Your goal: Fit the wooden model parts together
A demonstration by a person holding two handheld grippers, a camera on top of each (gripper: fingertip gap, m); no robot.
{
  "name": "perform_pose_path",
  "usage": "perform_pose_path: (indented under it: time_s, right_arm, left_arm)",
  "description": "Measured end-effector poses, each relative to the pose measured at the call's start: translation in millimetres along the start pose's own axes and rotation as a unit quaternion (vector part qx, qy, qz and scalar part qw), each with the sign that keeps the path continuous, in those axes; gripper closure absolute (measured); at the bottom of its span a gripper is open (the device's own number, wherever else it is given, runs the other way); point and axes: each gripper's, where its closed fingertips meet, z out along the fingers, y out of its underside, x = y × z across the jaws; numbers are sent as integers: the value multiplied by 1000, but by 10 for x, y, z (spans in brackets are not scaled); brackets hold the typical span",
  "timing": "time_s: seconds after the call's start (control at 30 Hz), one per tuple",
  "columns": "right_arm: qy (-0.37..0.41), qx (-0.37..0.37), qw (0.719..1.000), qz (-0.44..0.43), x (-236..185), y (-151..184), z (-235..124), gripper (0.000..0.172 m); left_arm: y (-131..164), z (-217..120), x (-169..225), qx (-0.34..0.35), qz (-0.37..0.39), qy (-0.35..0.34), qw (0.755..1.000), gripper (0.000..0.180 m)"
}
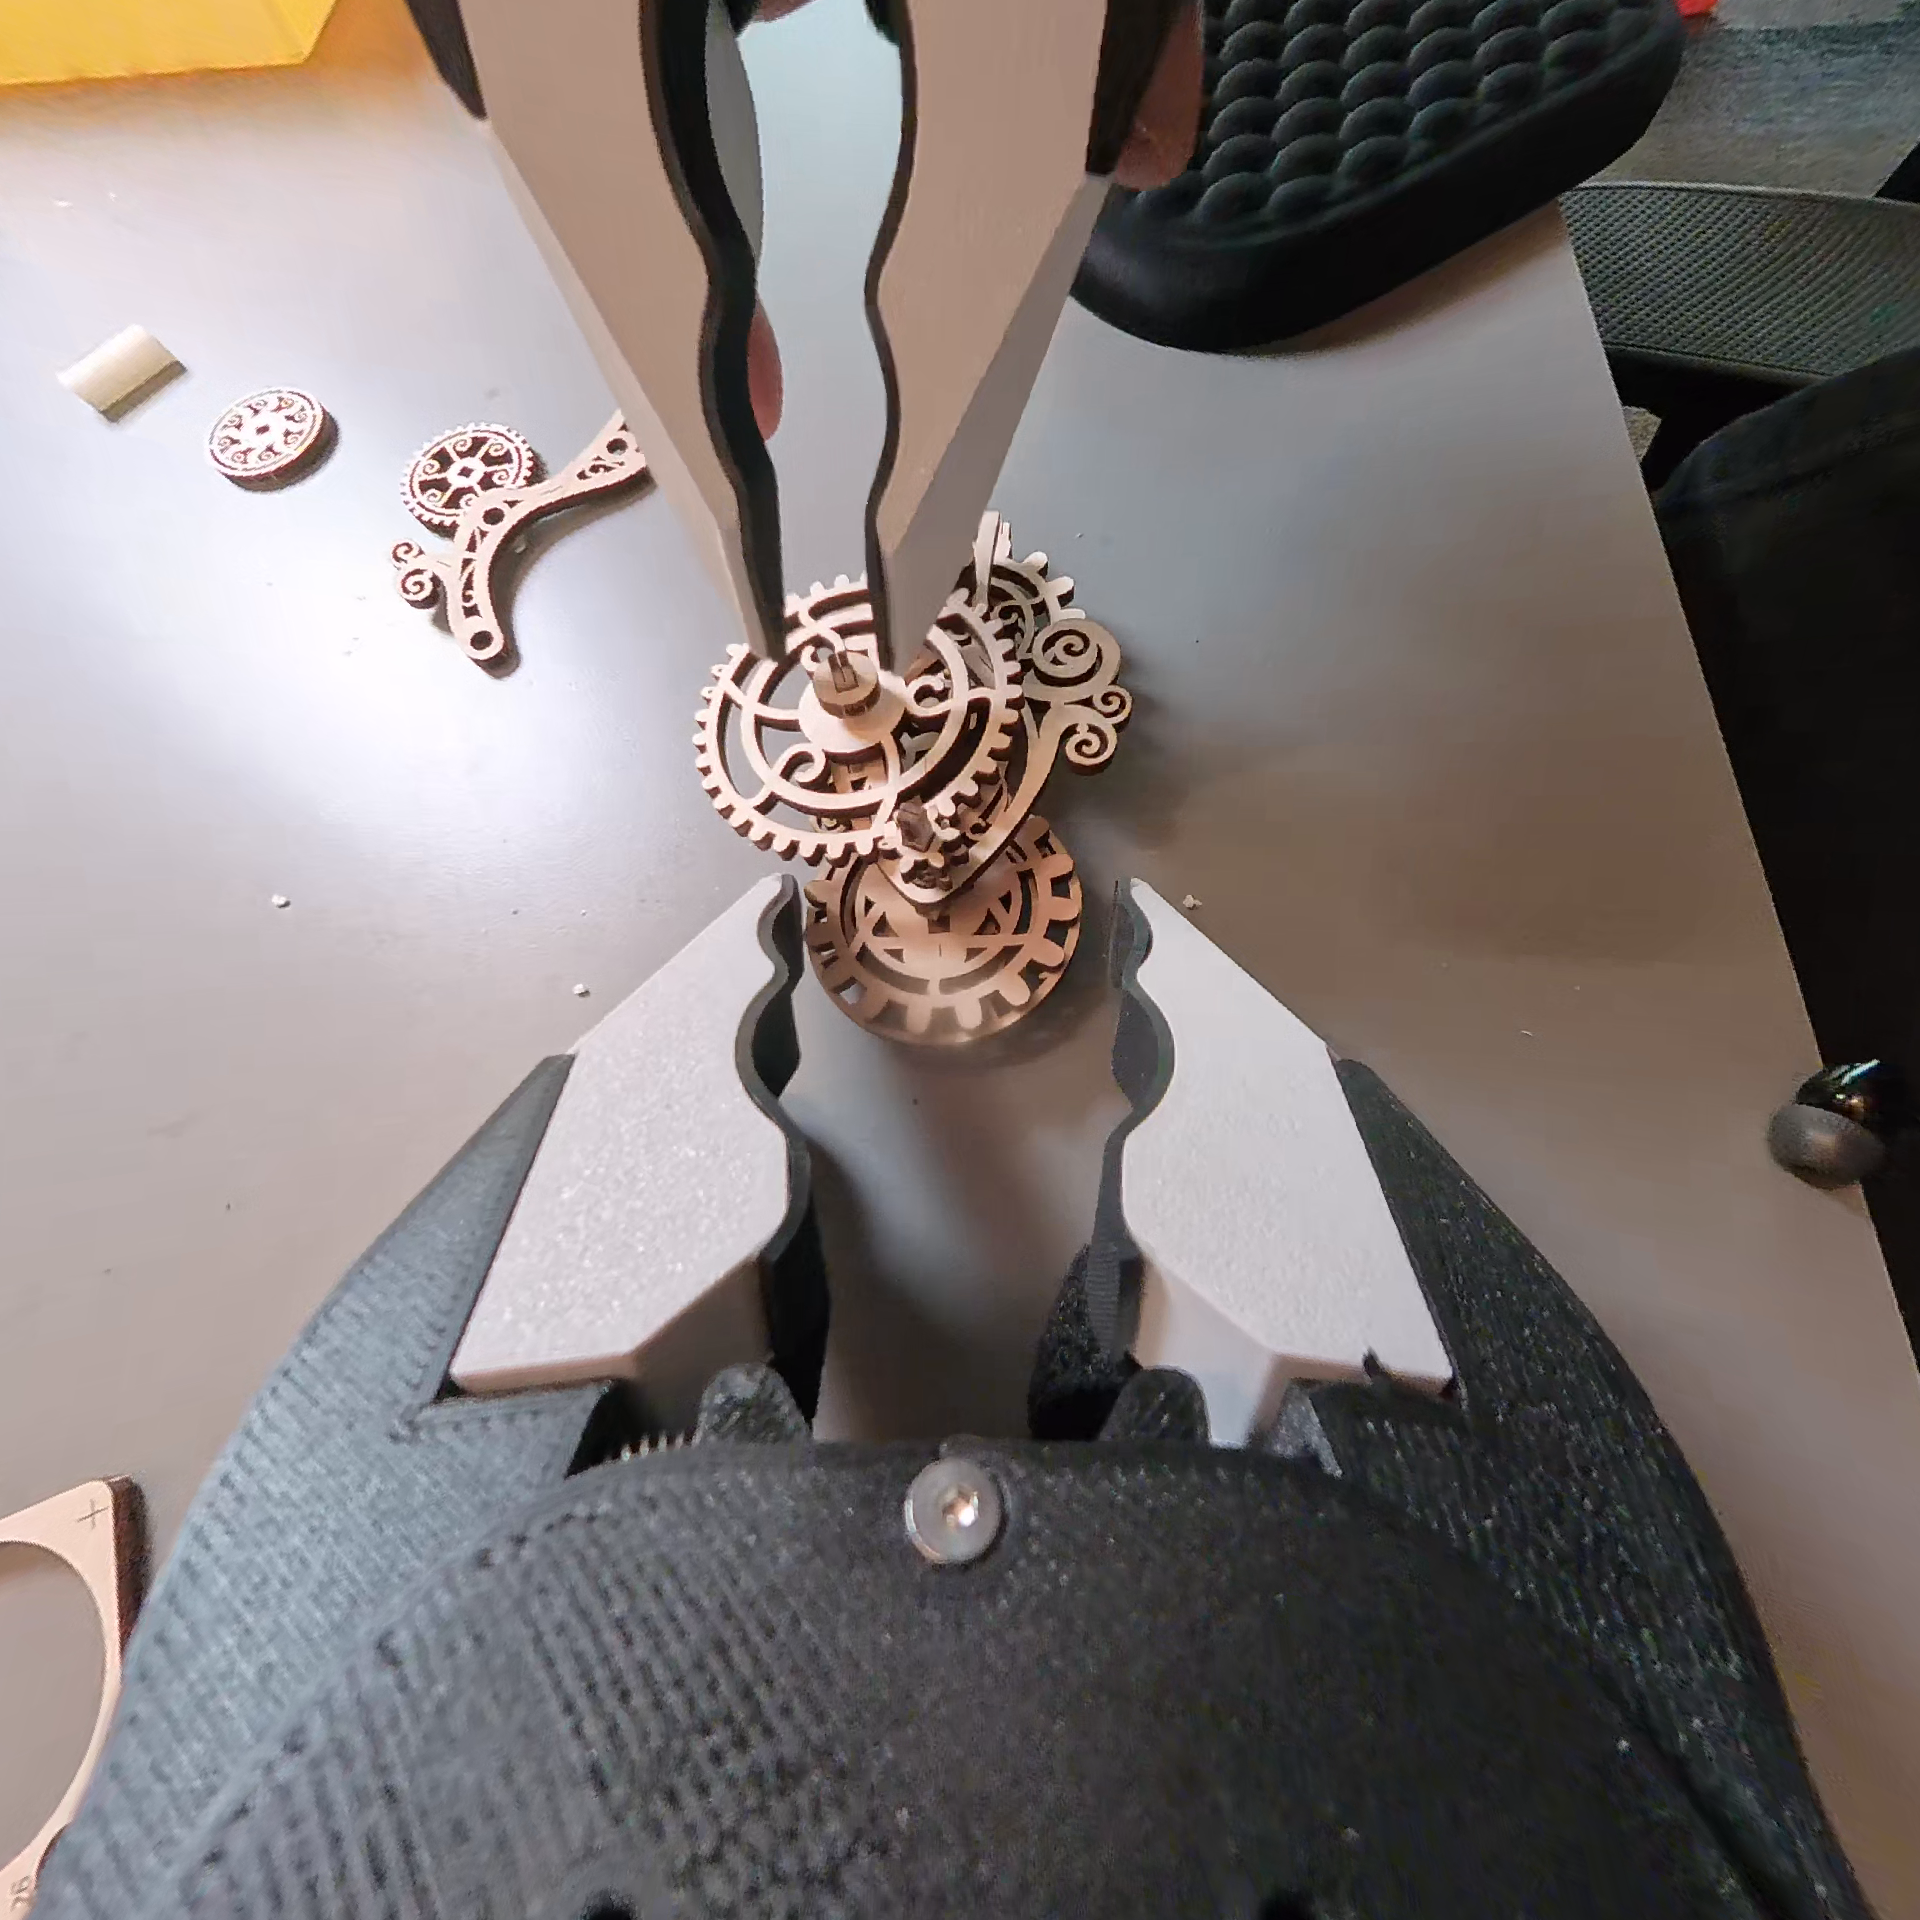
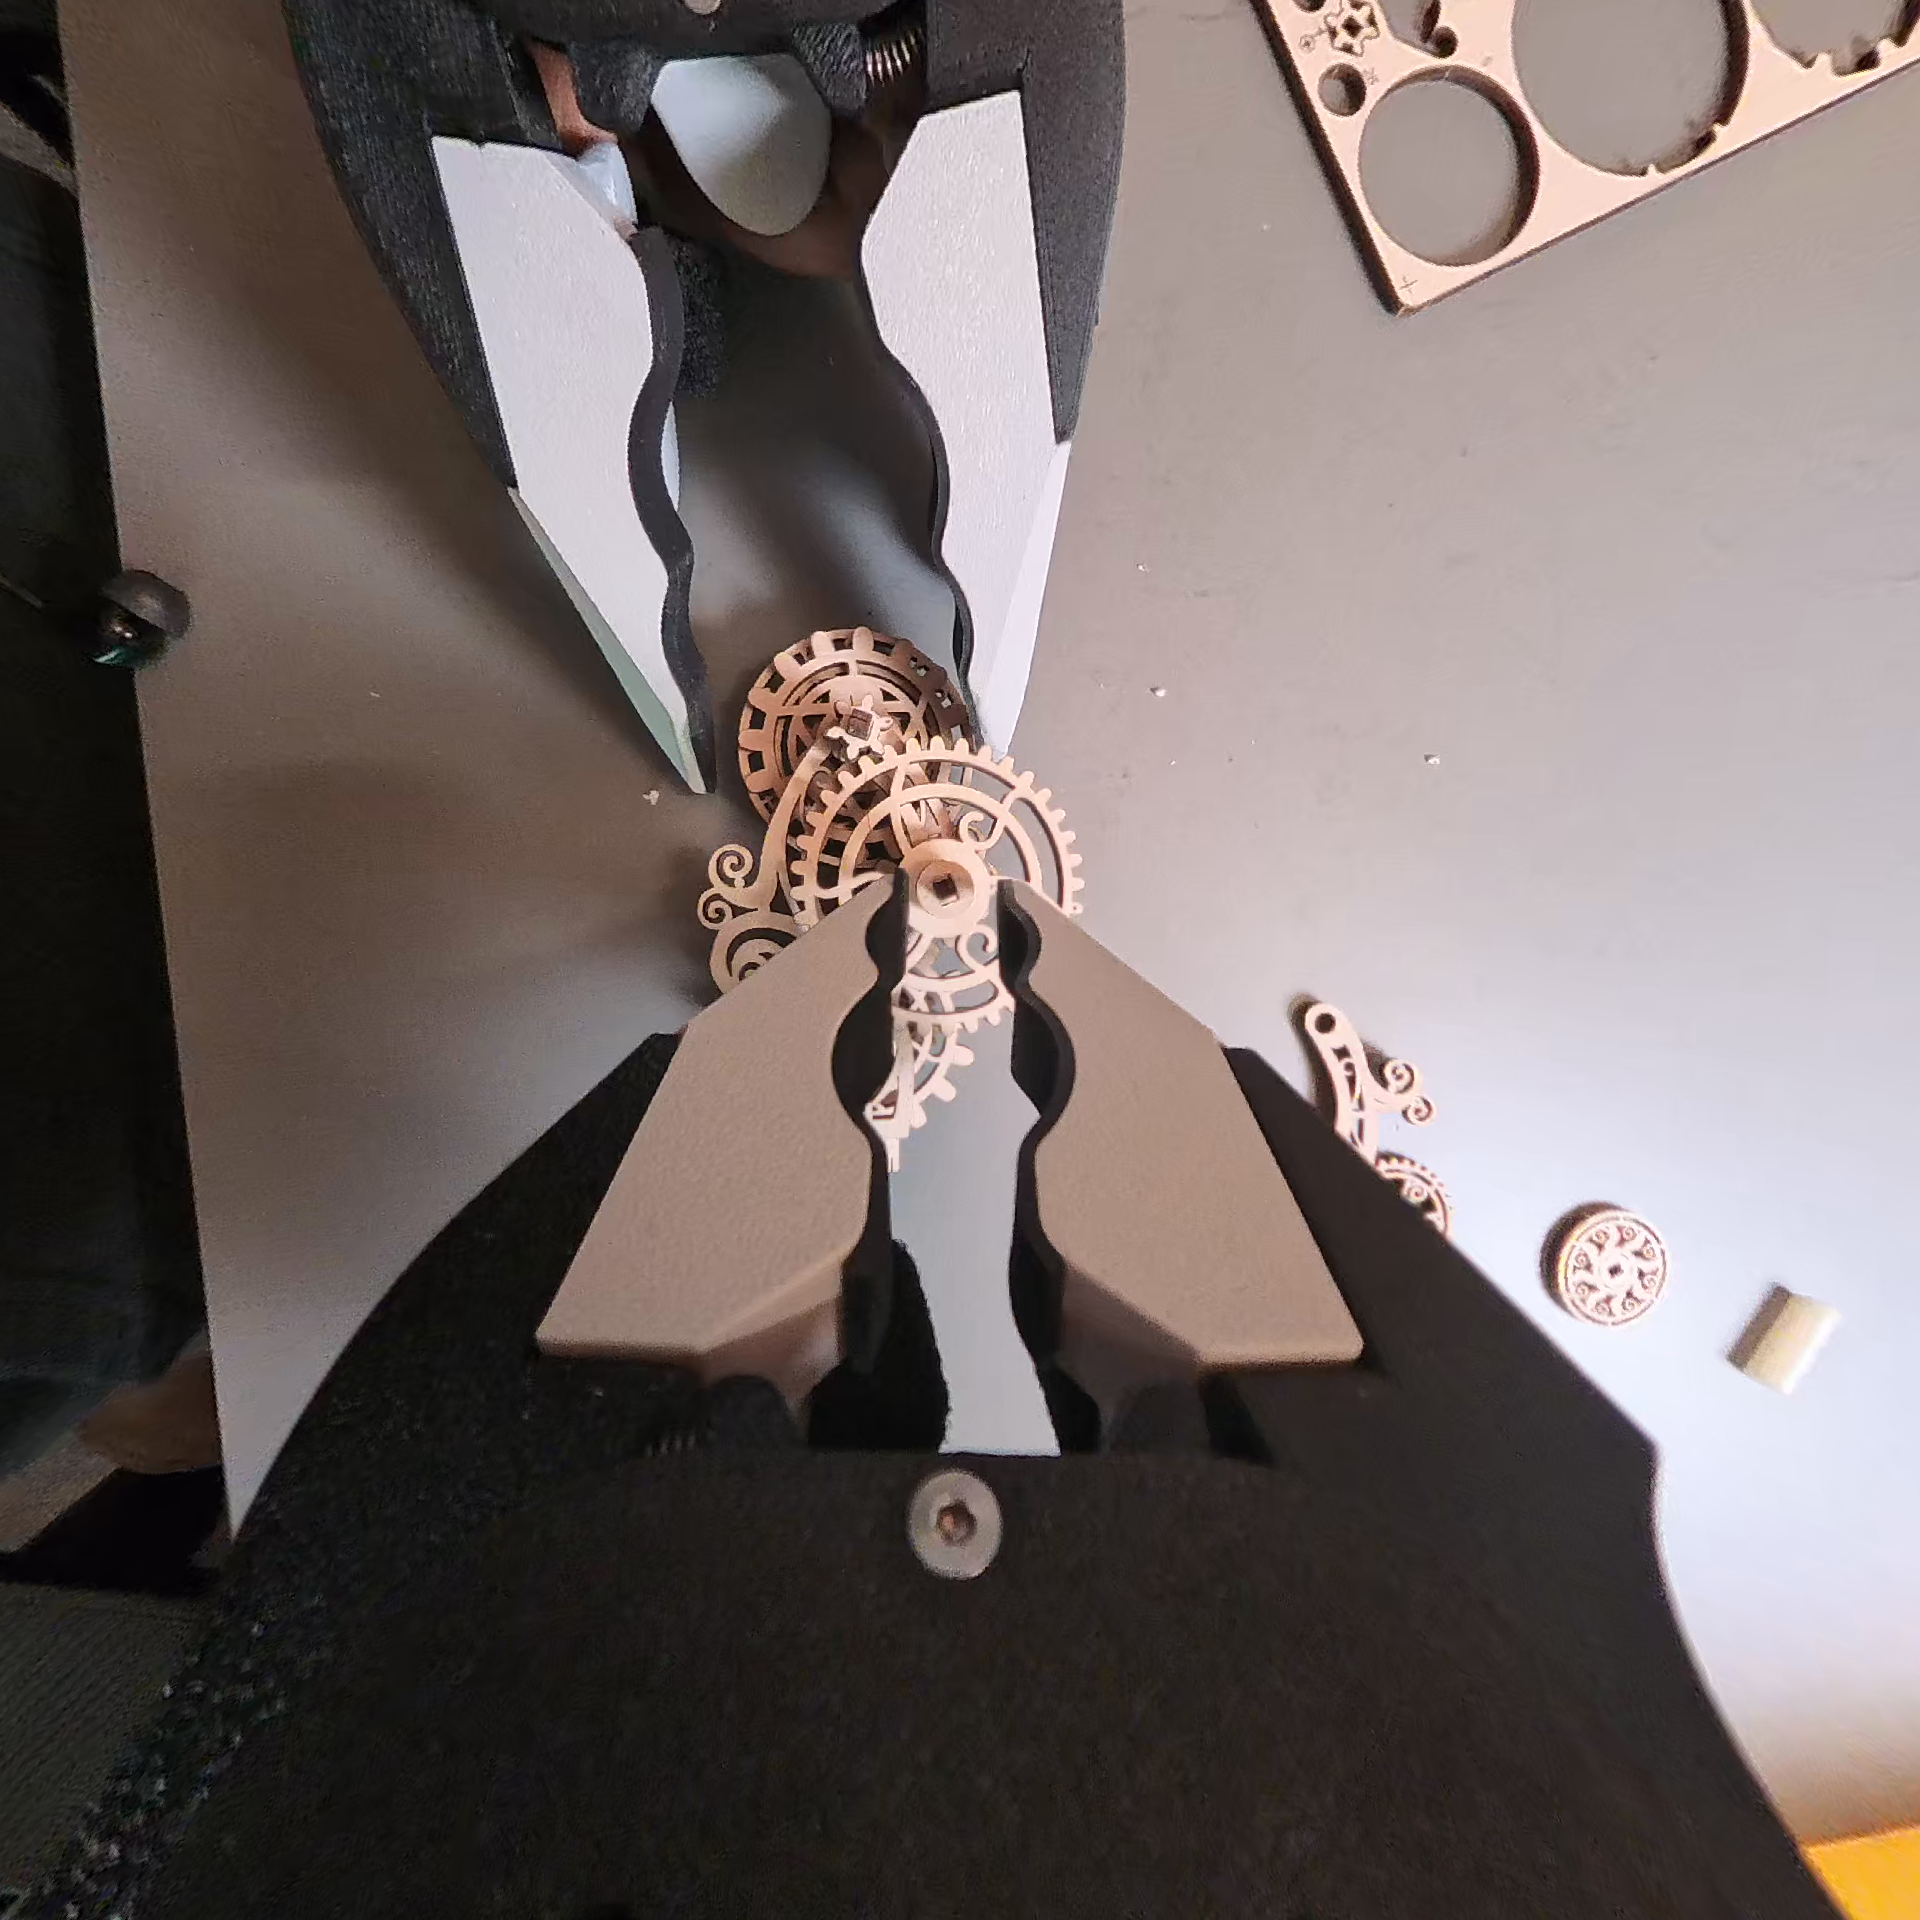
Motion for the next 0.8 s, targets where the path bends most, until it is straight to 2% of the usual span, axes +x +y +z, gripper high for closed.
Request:
perform_pose_path:
  time_s: [0.27,0.47,0.63,0.8]
  right_arm:
    - [-8,-11,1000,-9,-15,34,63,162]
    - [11,20,1000,-9,-15,12,59,162]
    - [64,57,995,-50,22,16,12,162]
    - [145,98,976,-133,43,-20,-49,162]
  left_arm:
    - [8,-20,-29,2,-4,0,1000,123]
    - [34,-22,-47,-3,-8,1,1000,127]
    - [6,-49,-98,10,-14,-8,1000,126]
    - [1,-71,-183,17,-31,-19,999,125]
